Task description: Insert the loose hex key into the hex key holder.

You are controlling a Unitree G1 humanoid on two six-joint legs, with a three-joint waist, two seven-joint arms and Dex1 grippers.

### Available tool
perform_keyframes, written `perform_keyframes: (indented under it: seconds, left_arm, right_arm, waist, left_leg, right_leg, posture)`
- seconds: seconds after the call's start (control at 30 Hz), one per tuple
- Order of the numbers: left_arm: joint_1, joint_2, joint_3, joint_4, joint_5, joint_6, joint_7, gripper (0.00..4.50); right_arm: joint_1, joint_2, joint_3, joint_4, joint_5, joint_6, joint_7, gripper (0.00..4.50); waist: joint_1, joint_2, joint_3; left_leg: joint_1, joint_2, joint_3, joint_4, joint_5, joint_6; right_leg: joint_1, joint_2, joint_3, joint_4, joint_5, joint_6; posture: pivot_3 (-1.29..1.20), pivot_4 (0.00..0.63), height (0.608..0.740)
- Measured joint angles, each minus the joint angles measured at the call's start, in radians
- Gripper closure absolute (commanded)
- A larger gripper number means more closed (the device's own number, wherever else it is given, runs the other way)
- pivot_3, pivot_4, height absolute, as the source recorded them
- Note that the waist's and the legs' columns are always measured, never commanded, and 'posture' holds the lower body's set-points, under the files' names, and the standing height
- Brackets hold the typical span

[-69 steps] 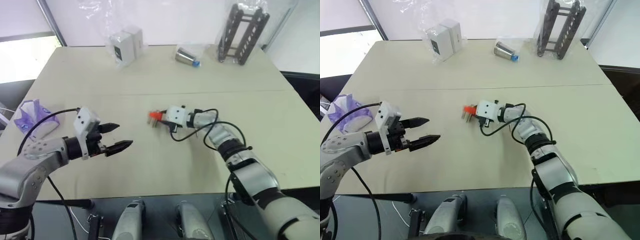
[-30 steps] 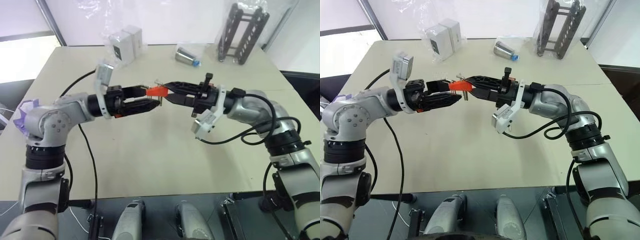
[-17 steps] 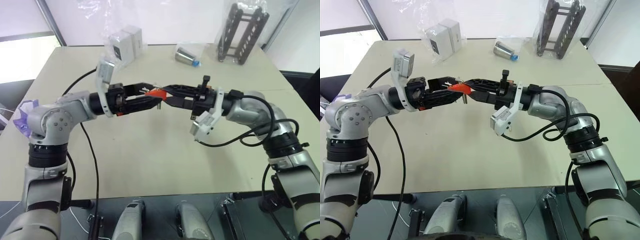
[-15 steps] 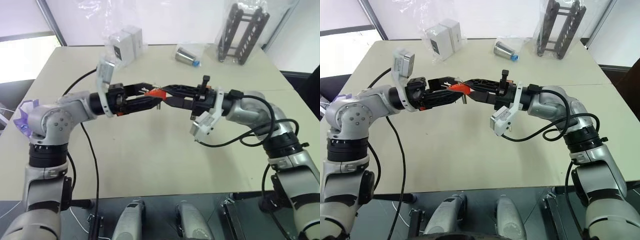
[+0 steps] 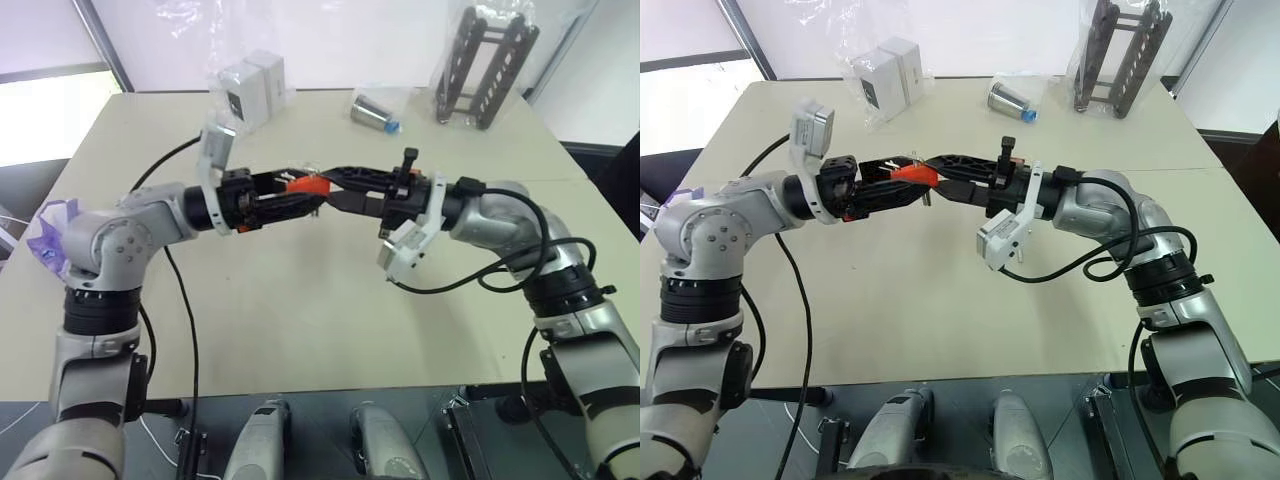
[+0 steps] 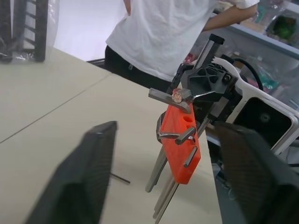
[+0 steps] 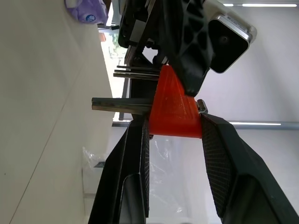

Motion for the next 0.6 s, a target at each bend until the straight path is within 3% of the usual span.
perform_keyframes:
  seconds: [0.13,0.6]
  left_arm:
    - [0.000,-0.013,-0.001,-0.002,0.002,-0.002,-0.001,4.47]
    - [0.001,-0.012,-0.009,-0.012,0.024,-0.012,-0.008,4.47]
  right_arm:
    - [0.002,0.001,0.000,-0.007,0.003,0.015,0.006,3.50]
    - [0.020,0.006,0.000,-0.014,0.038,0.035,0.029,3.50]
  waist:
    - [0.000,0.000,0.000]
    - [0.000,0.000,0.000]
  left_leg:
    - [0.000,0.000,0.000,0.000,0.000,0.000]
    - [0.000,0.000,0.000,0.000,0.000,0.000]
  right_leg:
    - [0.000,0.000,0.000,0.000,0.000,0.000]
    - [0.000,0.000,0.000,0.000,0.000,0.000]
  posture:
    - [0.00,0.150,0.740]
    - [0.00,0.150,0.740]
